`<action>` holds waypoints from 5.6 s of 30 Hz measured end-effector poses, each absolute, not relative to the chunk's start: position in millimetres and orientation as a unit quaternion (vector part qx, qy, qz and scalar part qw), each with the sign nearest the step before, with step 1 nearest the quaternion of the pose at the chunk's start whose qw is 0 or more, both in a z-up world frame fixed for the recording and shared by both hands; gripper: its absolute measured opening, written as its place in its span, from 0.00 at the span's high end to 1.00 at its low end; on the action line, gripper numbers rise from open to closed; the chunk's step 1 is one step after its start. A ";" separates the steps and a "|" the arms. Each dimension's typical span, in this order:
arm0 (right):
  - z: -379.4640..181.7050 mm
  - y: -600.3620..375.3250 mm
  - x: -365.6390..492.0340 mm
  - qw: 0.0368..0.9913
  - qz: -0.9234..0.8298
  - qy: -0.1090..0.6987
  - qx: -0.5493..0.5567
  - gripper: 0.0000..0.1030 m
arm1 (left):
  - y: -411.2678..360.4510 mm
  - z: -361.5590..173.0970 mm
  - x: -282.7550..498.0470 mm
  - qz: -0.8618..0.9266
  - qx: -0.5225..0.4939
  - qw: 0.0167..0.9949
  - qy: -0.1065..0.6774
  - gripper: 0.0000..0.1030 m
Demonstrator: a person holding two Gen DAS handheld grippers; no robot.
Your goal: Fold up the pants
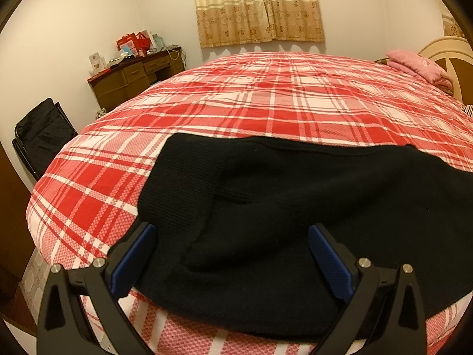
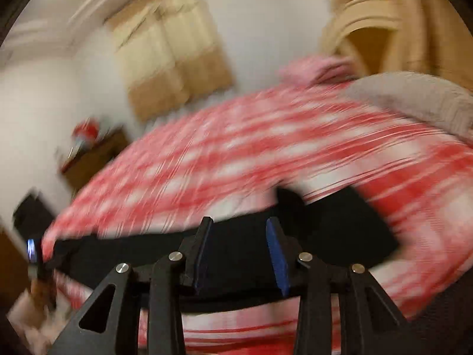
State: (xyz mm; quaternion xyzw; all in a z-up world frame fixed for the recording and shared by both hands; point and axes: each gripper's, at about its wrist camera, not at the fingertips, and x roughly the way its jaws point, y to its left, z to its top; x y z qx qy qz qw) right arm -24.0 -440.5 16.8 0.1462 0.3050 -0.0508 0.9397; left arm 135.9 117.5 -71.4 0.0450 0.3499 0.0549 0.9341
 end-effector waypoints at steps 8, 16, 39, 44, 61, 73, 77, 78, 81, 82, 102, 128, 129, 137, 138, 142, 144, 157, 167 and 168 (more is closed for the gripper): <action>14.2 -549.4 -56.4 0.910 -0.180 0.257 0.270 0.62 | 115.6 -72.3 136.0 0.051 0.050 0.936 0.344 0.00; 22.8 -565.4 -121.3 0.897 -0.223 0.184 0.335 0.62 | 115.5 -72.6 134.5 0.054 0.050 0.937 0.340 0.00; -1.5 -369.4 -68.7 0.933 -0.053 0.319 0.158 0.62 | 85.5 -66.1 90.2 -0.051 0.026 0.937 0.344 0.00; -30.4 -360.5 -58.8 0.910 -0.029 0.323 0.259 0.60 | 87.9 -44.7 76.4 -0.057 0.025 0.950 0.307 0.00; -68.7 -352.5 -27.0 0.888 0.020 0.303 0.344 0.60 | 147.4 -21.6 86.4 0.015 -0.039 0.961 0.272 0.00; -73.2 -340.3 -30.9 0.894 0.028 0.315 0.318 0.97 | 150.6 -26.9 87.8 0.011 -0.048 0.959 0.279 0.00; -79.0 -338.7 -35.7 0.891 0.019 0.324 0.316 0.97 | 147.0 -27.9 87.6 0.005 -0.044 0.959 0.280 0.00; -81.5 -340.1 -36.6 0.890 0.017 0.325 0.320 0.97 | 146.4 -28.7 87.9 0.005 -0.043 0.958 0.282 0.00; -86.7 -346.0 -40.6 0.882 0.021 0.319 0.346 0.96 | 145.4 -32.4 88.2 0.002 -0.045 0.957 0.288 0.00; -86.8 -347.8 -42.5 0.879 0.027 0.317 0.356 0.96 | 145.2 -33.5 88.5 0.002 -0.047 0.956 0.290 0.00; -18.2 -482.4 -66.2 0.903 -0.168 0.285 0.275 0.94 | 10.2 -39.1 98.0 -0.128 0.044 0.945 0.297 0.00; -19.4 -514.5 -96.9 0.901 -0.256 0.213 0.280 0.49 | 13.5 -59.5 90.8 -0.118 0.040 0.933 0.338 0.00; -19.6 -514.6 -93.7 0.900 -0.261 0.218 0.274 0.61 | 14.7 -58.5 91.4 -0.118 0.040 0.934 0.336 0.00; 21.6 -454.2 -70.1 0.929 -0.264 0.225 0.128 0.95 | 32.3 -58.3 97.0 -0.107 0.014 0.935 0.338 0.00; 31.0 -439.6 -65.6 0.939 -0.243 0.218 0.112 0.95 | 35.2 -57.7 98.0 -0.105 0.011 0.936 0.337 0.00; 55.6 -357.8 -29.5 0.968 -0.129 0.214 0.042 0.95 | 44.0 -56.1 99.1 -0.097 -0.003 0.938 0.334 0.00; 51.9 -315.5 -9.6 0.972 -0.075 0.223 0.011 0.95 | 47.5 -55.7 99.3 -0.096 -0.007 0.938 0.333 0.00; -100.1 -114.7 45.5 0.927 0.051 0.290 -0.230 0.92 | 69.4 -62.9 104.4 -0.087 -0.030 0.936 0.339 0.00; -91.2 -112.2 35.1 0.937 0.119 0.284 -0.166 0.46 | 66.0 -68.9 103.9 -0.094 -0.030 0.933 0.347 0.00; -88.6 -112.0 33.3 0.936 0.134 0.285 -0.159 0.39 | 66.0 -68.7 103.9 -0.094 -0.028 0.933 0.347 0.00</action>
